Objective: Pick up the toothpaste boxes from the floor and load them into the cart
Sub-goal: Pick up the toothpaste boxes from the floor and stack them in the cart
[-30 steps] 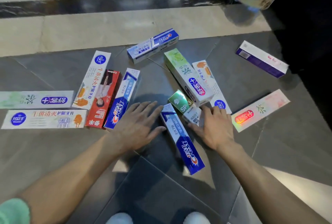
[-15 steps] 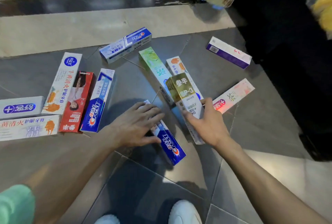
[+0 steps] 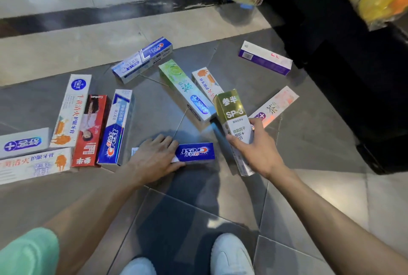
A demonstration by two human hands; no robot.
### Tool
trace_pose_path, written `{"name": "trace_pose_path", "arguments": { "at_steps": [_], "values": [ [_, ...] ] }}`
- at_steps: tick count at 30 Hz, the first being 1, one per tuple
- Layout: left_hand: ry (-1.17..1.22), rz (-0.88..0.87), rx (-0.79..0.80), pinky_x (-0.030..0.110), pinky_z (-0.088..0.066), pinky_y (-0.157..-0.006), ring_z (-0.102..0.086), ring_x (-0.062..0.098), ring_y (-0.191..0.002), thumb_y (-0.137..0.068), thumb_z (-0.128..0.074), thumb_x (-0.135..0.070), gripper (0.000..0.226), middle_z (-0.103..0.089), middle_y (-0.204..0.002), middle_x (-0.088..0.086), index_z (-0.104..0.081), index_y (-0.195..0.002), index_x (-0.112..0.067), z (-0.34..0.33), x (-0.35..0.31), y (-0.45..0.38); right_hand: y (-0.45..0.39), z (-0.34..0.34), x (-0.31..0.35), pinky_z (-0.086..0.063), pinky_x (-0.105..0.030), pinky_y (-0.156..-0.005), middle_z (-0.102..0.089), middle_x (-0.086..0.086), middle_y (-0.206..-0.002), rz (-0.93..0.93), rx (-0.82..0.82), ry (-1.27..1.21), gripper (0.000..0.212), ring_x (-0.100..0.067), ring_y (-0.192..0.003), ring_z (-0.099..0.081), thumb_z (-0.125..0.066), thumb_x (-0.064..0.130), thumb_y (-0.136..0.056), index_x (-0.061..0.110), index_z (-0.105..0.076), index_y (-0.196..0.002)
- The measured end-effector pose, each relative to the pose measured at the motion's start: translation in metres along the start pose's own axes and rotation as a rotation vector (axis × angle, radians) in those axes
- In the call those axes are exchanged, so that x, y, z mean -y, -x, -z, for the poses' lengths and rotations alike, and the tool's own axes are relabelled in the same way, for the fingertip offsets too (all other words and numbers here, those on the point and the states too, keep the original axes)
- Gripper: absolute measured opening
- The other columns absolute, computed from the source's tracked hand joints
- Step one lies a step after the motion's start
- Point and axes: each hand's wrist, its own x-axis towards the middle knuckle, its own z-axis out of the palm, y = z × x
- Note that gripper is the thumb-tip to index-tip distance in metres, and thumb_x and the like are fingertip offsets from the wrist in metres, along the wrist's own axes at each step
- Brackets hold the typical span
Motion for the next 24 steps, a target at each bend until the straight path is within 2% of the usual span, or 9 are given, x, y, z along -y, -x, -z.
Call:
{"name": "trace_pose_path", "arguments": {
  "at_steps": [3, 5, 7, 10, 12, 15, 18, 22, 24],
  "values": [
    [0.276, 0.247, -0.028, 0.032, -0.049, -0.083, -0.064, 0.02, -0.102, -0.087, -0.03, -0.081, 0.079, -0.065, -0.113, 0.005, -0.054, -0.123, -0.015, 0.009, 0.002, 0.011, -0.001, -0.006, 0.009, -0.044, -0.037, -0.096, -0.06, 0.0, -0.132, 0.021, -0.003, -0.029, 0.06, -0.023, -0.118, -0.057, -0.073, 0.052, -0.084, 0.031, -0.042, -0.13],
    [0.575, 0.447, -0.108, 0.032, -0.046, -0.075, -0.063, 0.02, -0.092, -0.09, -0.049, -0.069, 0.056, -0.062, -0.104, 0.003, -0.046, -0.112, -0.018, 0.024, 0.002, 0.011, -0.003, -0.009, 0.019, -0.045, -0.04, -0.099, -0.062, 0.0, -0.13, 0.04, -0.009, -0.036, 0.06, -0.023, -0.118, -0.056, -0.074, 0.051, -0.083, 0.029, -0.043, -0.13],
    [0.776, 0.595, -0.221, 0.037, -0.049, -0.07, -0.061, 0.021, -0.086, -0.091, -0.058, -0.058, 0.045, -0.061, -0.102, 0.003, -0.039, -0.106, -0.02, 0.045, 0.003, 0.007, -0.007, -0.009, 0.035, -0.046, -0.041, -0.098, -0.063, 0.003, -0.127, 0.081, -0.015, -0.05, 0.059, -0.021, -0.117, -0.057, -0.074, 0.05, -0.082, 0.029, -0.045, -0.128],
    [0.991, 0.696, -0.425, 0.045, -0.056, -0.079, -0.065, 0.024, -0.099, -0.091, -0.056, -0.061, 0.048, -0.065, -0.118, 0.006, -0.037, -0.112, -0.022, 0.091, 0.0, 0.005, -0.008, -0.002, 0.069, -0.049, -0.042, -0.095, -0.064, 0.004, -0.129, 0.126, -0.02, -0.06, 0.053, -0.019, -0.115, -0.06, -0.074, 0.051, -0.083, 0.034, -0.044, -0.123],
    [1.065, 0.706, -0.518, 0.036, -0.054, -0.082, -0.063, 0.02, -0.106, -0.094, -0.056, -0.058, 0.043, -0.063, -0.123, -0.001, -0.038, -0.118, -0.026, 0.131, 0.0, 0.008, 0.0, 0.011, 0.098, -0.05, -0.044, -0.094, -0.064, 0.005, -0.128, 0.14, -0.02, -0.086, 0.053, -0.02, -0.114, -0.061, -0.074, 0.052, -0.082, 0.036, -0.044, -0.123],
    [1.129, 0.728, -0.606, 0.032, -0.049, -0.082, -0.061, 0.015, -0.109, -0.096, -0.055, -0.055, 0.041, -0.062, -0.124, -0.009, -0.039, -0.128, -0.034, 0.215, -0.002, 0.017, 0.018, 0.049, 0.153, -0.053, -0.046, -0.092, -0.066, 0.009, -0.123, 0.174, -0.017, -0.149, 0.054, -0.018, -0.109, -0.063, -0.076, 0.053, -0.079, 0.043, -0.044, -0.121],
    [1.183, 0.74, -0.608, 0.023, -0.046, -0.075, -0.062, 0.007, -0.105, -0.097, -0.054, -0.055, 0.043, -0.06, -0.121, -0.019, -0.035, -0.134, -0.042, 0.338, -0.004, 0.037, 0.056, 0.122, 0.239, -0.051, -0.042, -0.096, -0.065, 0.015, -0.123, 0.217, 0.014, -0.255, 0.055, -0.009, -0.11, -0.063, -0.079, 0.045, -0.082, 0.043, -0.043, -0.124],
    [1.244, 0.759, -0.571, 0.033, -0.05, -0.079, -0.06, -0.004, -0.1, -0.092, -0.059, -0.061, 0.035, -0.061, -0.1, -0.04, -0.033, -0.115, -0.068, 0.489, -0.021, 0.075, 0.117, 0.216, 0.339, -0.052, -0.032, -0.089, -0.066, 0.019, -0.115, 0.289, 0.096, -0.413, 0.06, 0.001, -0.103, -0.065, -0.079, 0.037, -0.083, 0.044, -0.039, -0.128],
    [1.224, 0.755, -0.595, 0.032, -0.049, -0.083, -0.062, -0.005, -0.097, -0.09, -0.062, -0.06, 0.038, -0.063, -0.098, -0.037, -0.037, -0.117, -0.065, 0.593, -0.033, 0.096, 0.158, 0.284, 0.402, -0.051, -0.03, -0.091, -0.065, 0.022, -0.115, 0.354, 0.156, -0.466, 0.07, 0.0, -0.107, -0.064, -0.08, 0.037, -0.082, 0.04, -0.036, -0.136]
  ]
}}
